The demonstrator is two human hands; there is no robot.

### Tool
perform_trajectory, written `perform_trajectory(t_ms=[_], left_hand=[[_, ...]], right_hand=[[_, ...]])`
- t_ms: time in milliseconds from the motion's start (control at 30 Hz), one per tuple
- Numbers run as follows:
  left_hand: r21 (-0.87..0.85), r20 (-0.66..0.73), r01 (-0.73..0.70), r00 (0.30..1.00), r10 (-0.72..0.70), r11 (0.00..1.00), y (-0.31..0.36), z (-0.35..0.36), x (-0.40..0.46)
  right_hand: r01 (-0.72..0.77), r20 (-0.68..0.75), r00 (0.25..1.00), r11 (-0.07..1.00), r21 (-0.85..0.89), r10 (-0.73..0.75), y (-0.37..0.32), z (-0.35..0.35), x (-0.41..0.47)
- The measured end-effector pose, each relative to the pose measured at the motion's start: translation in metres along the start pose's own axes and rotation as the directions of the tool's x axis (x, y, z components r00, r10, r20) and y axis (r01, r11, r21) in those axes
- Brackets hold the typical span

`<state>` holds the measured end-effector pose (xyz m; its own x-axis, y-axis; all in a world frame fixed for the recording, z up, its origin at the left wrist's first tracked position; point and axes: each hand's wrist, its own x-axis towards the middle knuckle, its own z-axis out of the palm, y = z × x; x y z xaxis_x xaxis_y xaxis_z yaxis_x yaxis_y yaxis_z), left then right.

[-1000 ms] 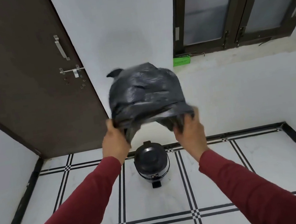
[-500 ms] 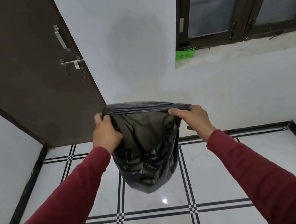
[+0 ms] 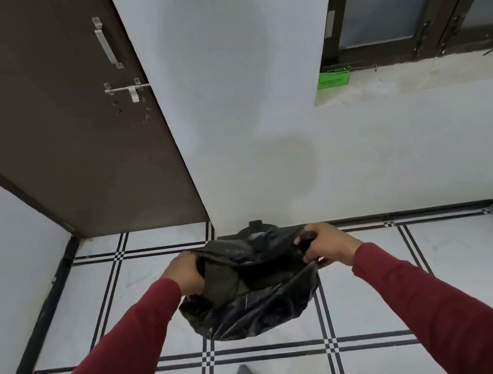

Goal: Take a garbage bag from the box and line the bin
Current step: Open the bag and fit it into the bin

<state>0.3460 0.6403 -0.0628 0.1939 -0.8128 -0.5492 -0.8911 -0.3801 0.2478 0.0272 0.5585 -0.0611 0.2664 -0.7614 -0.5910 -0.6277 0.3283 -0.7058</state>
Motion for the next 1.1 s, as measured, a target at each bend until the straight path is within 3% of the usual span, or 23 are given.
perform_trajectory(t_ms=[33,100,200,267,333,400,533,700,767,867,933,1000,1100], left_hand=[[-0.019,0.005,-0.013,1.0,0.013,1.0,-0.002,-0.007,0.008],[-0.084,-0.016,-0.024,1.0,0.023,0.996,-0.006,-0.021,0.025],[-0.181,-0.126,-0.066,0.991,0.044,0.981,-0.01,-0.04,0.048],[-0.221,-0.197,-0.092,0.979,0.048,0.971,-0.013,-0.05,0.059],[-0.278,-0.219,-0.087,0.975,0.025,0.957,-0.014,-0.057,0.068],[-0.34,-0.213,-0.075,0.977,0.001,0.937,-0.018,-0.06,0.077],[-0.348,-0.209,-0.099,0.978,0.026,0.932,-0.024,-0.068,0.092],[-0.289,-0.181,-0.128,0.98,0.077,0.949,-0.035,-0.076,0.105],[-0.269,-0.159,-0.119,0.984,0.077,0.956,-0.043,-0.079,0.112],[-0.267,-0.11,-0.1,0.991,0.073,0.958,-0.051,-0.081,0.12],[-0.264,-0.076,-0.117,0.992,0.1,0.957,-0.053,-0.081,0.125],[-0.252,-0.038,-0.126,0.992,0.12,0.959,-0.052,-0.08,0.128],[-0.222,-0.021,-0.148,0.989,0.147,0.964,-0.05,-0.076,0.137]], right_hand=[[0.011,0.001,1.0,0.997,0.081,-0.011,-0.004,0.002,0.006],[0.045,0.033,0.998,0.996,0.082,-0.048,-0.012,0.004,0.019],[0.135,0.006,0.991,0.965,-0.223,-0.137,-0.025,0.003,0.038],[0.113,-0.147,0.975,0.941,-0.319,-0.167,-0.035,0.007,0.046],[0.071,-0.265,0.957,0.982,-0.176,-0.117,-0.04,0.013,0.052],[0.019,-0.295,0.955,0.994,0.112,0.015,-0.041,0.019,0.058],[0.023,-0.286,0.949,0.874,0.486,0.134,-0.052,0.029,0.065],[0.059,-0.279,0.94,0.713,0.698,0.196,-0.066,0.032,0.08],[0.052,-0.301,0.933,0.753,0.656,0.199,-0.067,0.034,0.089],[0.059,-0.478,0.878,0.986,0.158,0.024,-0.071,0.035,0.097],[0.052,-0.461,0.885,0.998,-0.04,-0.065,-0.076,0.037,0.1],[0.005,-0.401,0.916,1.0,-0.018,-0.012,-0.08,0.04,0.105],[-0.07,-0.385,0.913,0.982,0.173,0.133,-0.082,0.042,0.113]])
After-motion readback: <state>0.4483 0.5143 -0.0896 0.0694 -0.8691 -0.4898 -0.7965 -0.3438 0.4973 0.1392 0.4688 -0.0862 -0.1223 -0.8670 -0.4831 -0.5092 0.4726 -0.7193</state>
